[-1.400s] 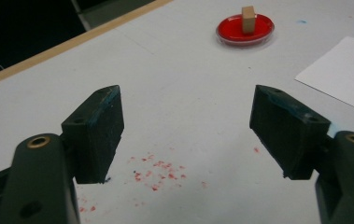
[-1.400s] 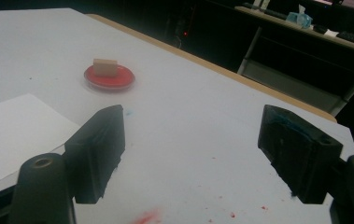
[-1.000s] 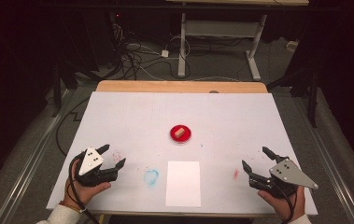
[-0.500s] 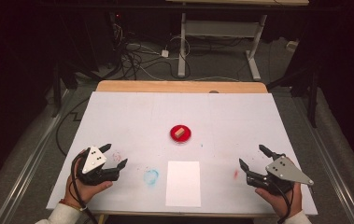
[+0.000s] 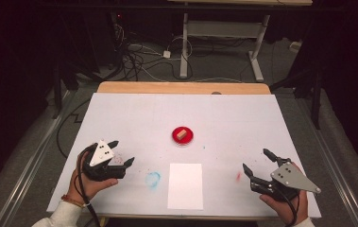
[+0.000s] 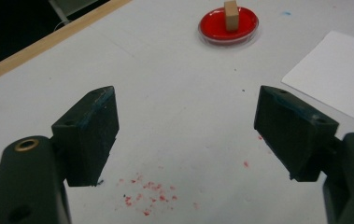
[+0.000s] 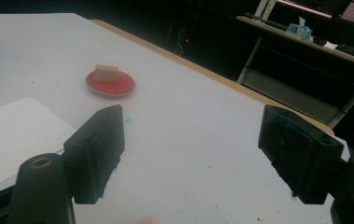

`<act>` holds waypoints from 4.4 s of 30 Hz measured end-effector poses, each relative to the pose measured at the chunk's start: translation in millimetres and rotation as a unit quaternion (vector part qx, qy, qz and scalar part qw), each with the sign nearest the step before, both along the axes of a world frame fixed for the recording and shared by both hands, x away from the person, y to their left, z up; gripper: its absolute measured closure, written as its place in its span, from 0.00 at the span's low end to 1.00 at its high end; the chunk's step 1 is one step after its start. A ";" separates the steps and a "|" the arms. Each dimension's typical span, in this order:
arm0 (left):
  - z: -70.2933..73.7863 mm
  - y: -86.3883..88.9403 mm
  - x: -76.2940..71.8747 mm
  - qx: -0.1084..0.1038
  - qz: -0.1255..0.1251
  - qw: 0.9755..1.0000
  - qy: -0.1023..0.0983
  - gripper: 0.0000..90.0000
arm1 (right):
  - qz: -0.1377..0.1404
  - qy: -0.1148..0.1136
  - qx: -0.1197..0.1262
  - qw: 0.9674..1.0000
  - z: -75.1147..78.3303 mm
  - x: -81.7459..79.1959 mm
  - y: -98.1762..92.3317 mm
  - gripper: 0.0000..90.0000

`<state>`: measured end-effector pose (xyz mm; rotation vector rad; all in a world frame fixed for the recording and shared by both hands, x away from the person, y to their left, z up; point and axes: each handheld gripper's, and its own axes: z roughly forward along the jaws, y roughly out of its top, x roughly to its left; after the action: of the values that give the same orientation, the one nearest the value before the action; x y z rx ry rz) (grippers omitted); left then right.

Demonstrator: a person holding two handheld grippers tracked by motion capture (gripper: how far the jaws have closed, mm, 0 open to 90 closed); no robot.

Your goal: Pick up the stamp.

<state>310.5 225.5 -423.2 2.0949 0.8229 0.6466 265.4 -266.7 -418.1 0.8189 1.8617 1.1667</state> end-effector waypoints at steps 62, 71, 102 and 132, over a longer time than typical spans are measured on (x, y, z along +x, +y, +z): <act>34.7 -138.1 114.5 0.078 -0.098 0.985 0.115 0.35 | 0.003 0.036 -0.025 0.999 -10.8 17.6 5.1 0.26; 28.7 -153.0 129.4 0.096 -0.095 0.981 0.138 0.37 | 0.004 0.039 -0.027 0.999 -11.9 18.9 6.2 0.26; -6.8 -183.6 178.8 0.119 -0.053 0.959 0.250 0.68 | 0.013 0.052 -0.048 0.997 -16.1 21.0 8.5 0.27; 5.9 -190.0 173.5 0.152 -0.086 0.956 0.237 0.82 | 0.015 0.058 -0.049 0.997 -15.2 21.3 6.4 0.29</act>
<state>484.1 35.5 -417.2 2.6255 0.8192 0.1773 286.8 -260.3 -433.3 0.8209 2.0155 1.0563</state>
